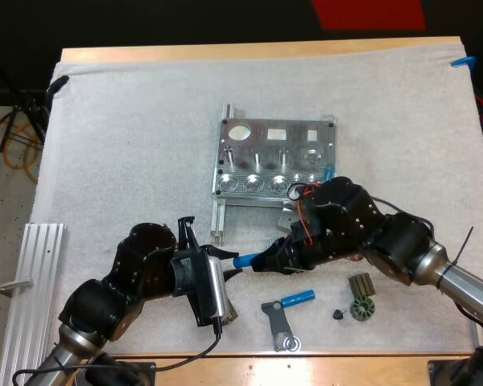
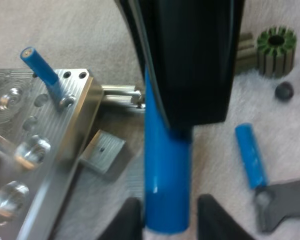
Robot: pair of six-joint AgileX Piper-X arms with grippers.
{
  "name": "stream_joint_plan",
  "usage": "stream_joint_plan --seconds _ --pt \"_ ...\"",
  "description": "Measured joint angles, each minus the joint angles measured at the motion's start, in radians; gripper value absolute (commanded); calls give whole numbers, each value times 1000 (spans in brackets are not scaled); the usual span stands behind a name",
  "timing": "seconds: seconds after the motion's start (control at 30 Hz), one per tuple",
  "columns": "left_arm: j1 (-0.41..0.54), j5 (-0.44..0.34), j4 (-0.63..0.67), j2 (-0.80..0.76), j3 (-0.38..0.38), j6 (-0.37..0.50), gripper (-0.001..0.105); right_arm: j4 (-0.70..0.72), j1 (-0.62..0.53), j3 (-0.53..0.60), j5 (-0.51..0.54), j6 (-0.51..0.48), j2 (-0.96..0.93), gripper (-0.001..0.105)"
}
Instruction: Load cells from right to left
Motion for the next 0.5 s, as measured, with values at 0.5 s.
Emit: stream_joint_plan --seconds 0.5 --pt "0 39 5 -3 -69 -310 54 182 0 -31 189 -297 0 2"
